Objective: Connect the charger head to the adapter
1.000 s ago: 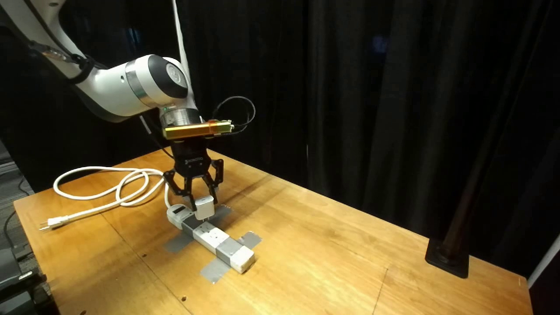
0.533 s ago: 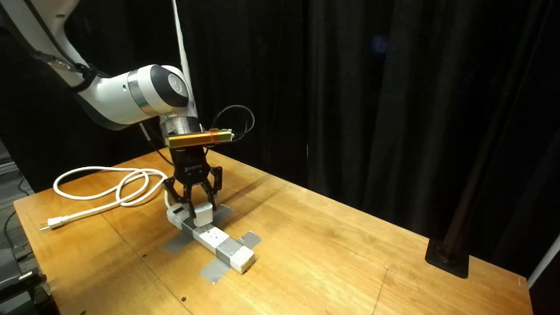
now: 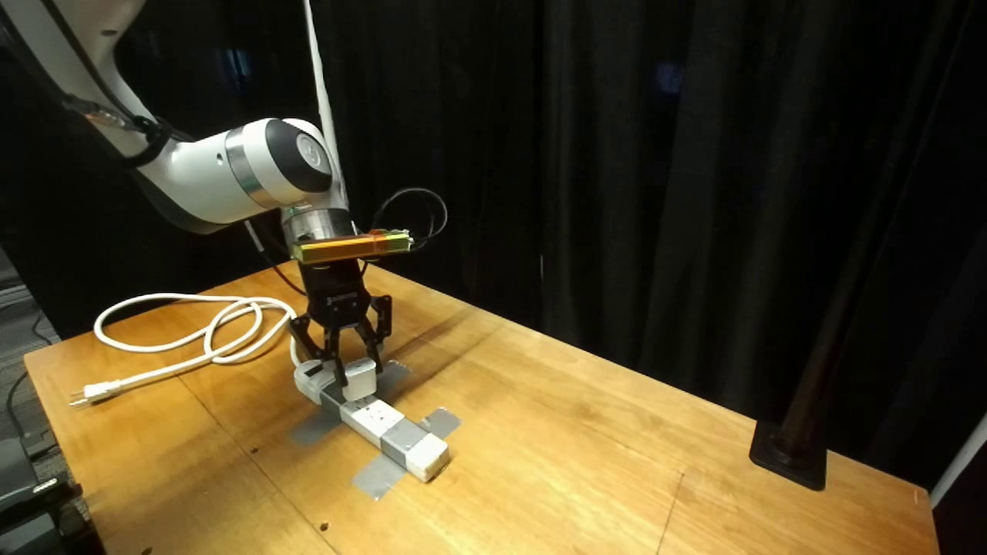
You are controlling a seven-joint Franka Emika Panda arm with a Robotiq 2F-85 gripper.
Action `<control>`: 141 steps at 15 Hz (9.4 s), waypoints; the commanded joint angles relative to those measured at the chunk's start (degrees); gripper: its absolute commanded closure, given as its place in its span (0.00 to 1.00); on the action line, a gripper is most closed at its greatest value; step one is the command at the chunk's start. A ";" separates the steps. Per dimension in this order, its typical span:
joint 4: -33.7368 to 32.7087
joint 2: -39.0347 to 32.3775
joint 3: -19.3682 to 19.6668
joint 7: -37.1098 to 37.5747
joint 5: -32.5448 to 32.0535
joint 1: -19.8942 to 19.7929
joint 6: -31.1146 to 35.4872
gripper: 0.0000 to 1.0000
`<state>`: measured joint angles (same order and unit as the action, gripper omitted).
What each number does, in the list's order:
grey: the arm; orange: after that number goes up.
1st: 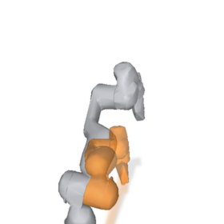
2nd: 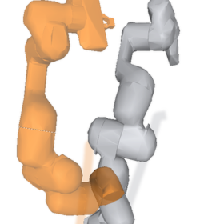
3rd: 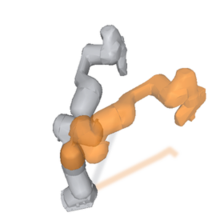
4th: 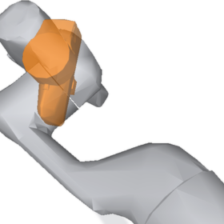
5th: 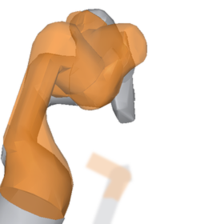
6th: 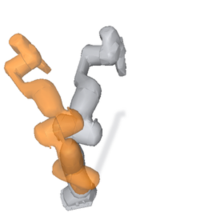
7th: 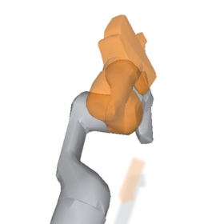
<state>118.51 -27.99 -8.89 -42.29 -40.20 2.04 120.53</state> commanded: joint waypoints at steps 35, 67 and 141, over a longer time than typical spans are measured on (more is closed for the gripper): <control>9.46 2.66 1.58 8.42 -4.68 0.84 9.37 0.77; 9.51 0.65 2.51 4.93 -4.52 -0.56 14.25 0.19; 17.76 14.09 6.02 -14.13 18.76 -5.02 31.51 0.92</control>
<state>138.33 -11.20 -1.86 -50.04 -25.69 -1.56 150.26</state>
